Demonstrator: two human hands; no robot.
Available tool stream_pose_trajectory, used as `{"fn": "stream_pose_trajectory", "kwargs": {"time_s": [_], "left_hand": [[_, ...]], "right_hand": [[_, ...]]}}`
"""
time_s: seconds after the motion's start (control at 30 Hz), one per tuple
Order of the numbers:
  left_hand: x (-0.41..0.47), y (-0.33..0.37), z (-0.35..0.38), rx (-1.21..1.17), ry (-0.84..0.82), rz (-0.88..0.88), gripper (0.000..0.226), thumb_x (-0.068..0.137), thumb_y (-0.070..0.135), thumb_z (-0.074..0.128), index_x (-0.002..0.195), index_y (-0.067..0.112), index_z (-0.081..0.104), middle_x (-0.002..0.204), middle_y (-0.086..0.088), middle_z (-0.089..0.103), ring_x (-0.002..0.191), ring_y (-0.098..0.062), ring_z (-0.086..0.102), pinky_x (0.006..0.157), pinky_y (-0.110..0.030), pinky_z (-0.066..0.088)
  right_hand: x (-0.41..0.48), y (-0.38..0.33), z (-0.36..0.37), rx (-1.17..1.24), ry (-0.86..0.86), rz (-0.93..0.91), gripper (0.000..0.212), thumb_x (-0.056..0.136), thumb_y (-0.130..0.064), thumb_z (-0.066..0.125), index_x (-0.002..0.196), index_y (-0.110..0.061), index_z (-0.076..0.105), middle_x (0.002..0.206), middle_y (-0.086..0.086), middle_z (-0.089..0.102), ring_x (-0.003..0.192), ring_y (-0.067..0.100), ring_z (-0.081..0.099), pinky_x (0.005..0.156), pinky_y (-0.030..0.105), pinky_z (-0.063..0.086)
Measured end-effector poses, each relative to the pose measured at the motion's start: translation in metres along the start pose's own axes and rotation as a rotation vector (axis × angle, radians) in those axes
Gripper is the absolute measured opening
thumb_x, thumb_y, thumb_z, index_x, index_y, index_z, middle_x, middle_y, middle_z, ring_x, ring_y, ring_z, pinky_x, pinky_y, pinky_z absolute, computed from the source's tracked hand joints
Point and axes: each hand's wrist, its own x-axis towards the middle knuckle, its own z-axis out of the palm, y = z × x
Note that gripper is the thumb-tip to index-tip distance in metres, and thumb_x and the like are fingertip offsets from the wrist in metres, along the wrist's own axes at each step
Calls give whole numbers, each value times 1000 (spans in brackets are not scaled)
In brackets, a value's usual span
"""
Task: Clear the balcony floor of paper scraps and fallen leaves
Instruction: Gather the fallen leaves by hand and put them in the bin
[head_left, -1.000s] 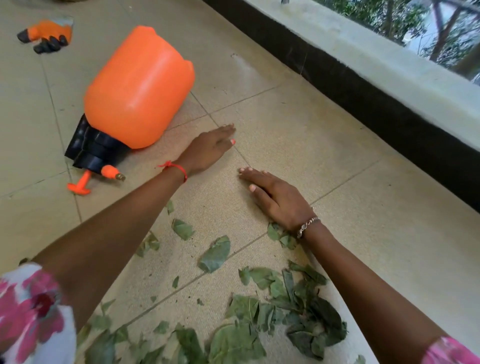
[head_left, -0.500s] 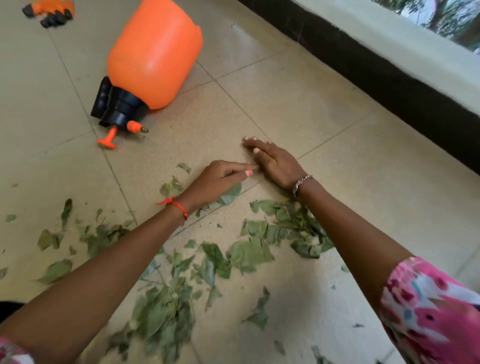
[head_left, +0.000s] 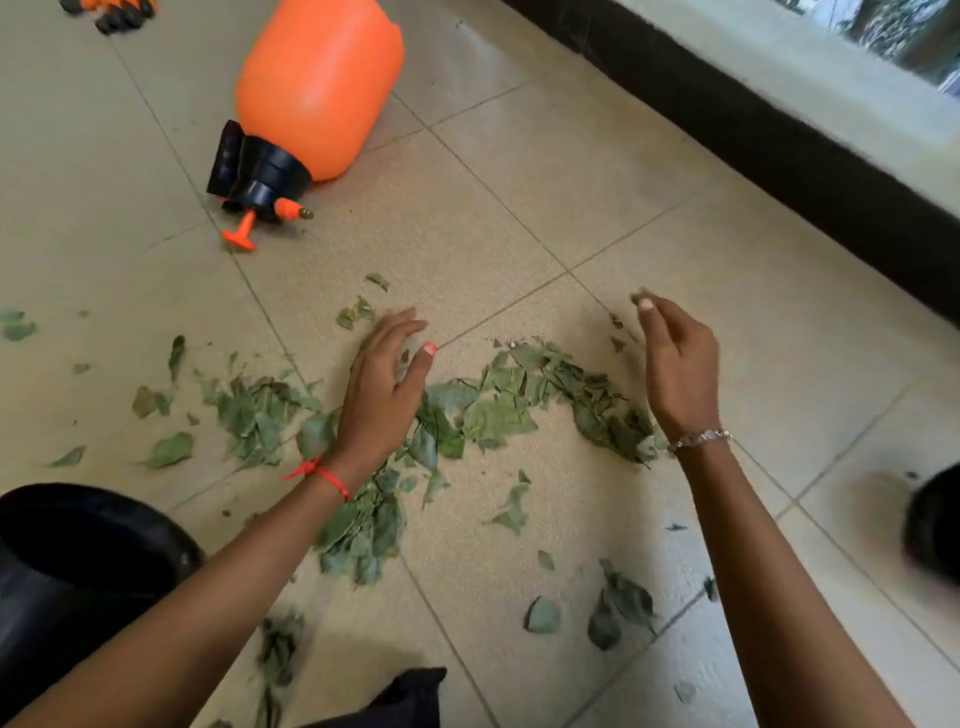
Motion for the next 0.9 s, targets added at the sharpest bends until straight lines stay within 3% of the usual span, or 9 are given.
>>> {"fn": "stream_pose_trajectory", "kwargs": {"time_s": [0.1,0.17,0.3,0.37,0.47,0.53,0.7,0.83,0.9], "left_hand": [[-25,1,-6,150,104,-77,58,90,49,37,135,14,47,151,2,34,142,-11,19,117,-27,14],[-46,2,-5,264,115,-72,69,86,60,27,140,18,39,155,4,24,146,-13,6,117,-30,1],[-79,2,2,395,109,-88,74,85,61,20,143,17,33,157,3,16,142,-3,-7,117,-34,-11],[-87,0,3,458,98,-79,73,87,59,21,143,14,33,158,0,16,143,-5,-6,117,-36,-14],[-89,-4,2,570,86,-49,71,89,58,21,145,16,31,159,-3,13,146,-12,-4,117,-41,-12],[-88,-7,1,595,85,-67,73,88,60,19,146,17,29,159,-6,9,147,-15,-4,118,-42,-9],[-69,-8,6,460,83,-95,78,85,63,16,147,18,25,159,-4,7,147,-15,1,117,-29,-7],[-49,8,7,-36,83,-69,63,86,54,33,138,17,39,149,1,34,137,-1,26,113,-16,20],[-42,15,1,-181,131,-15,47,89,44,38,130,21,44,140,4,44,132,-1,36,110,-18,28]], "right_hand": [[-29,23,7,-170,-35,114,60,96,-50,29,141,-12,37,140,8,46,120,15,46,98,22,36],[-53,29,25,-329,-56,33,69,91,-59,18,144,-15,28,149,6,34,135,22,33,112,39,27],[-71,15,59,-336,-219,-182,67,94,-55,22,147,-15,21,154,4,24,142,17,21,116,35,17],[-54,9,61,-232,-185,-223,62,95,-51,27,146,-16,22,154,4,24,142,18,22,115,41,22],[-10,11,56,-323,-9,-100,66,92,-56,22,144,-14,30,154,6,24,143,21,19,116,46,17],[4,16,55,-440,-59,-19,75,88,-60,15,144,-12,31,154,7,23,143,20,15,118,41,10],[-16,7,70,-401,-316,-205,75,88,-60,11,144,-16,33,153,2,27,142,16,21,114,29,9],[-39,-4,79,-213,-538,-191,56,93,-54,18,138,-31,41,148,-7,36,140,15,25,110,27,15],[-43,-5,79,-136,-549,-155,52,92,-52,22,136,-34,43,145,-8,41,140,16,27,110,31,21]]}}
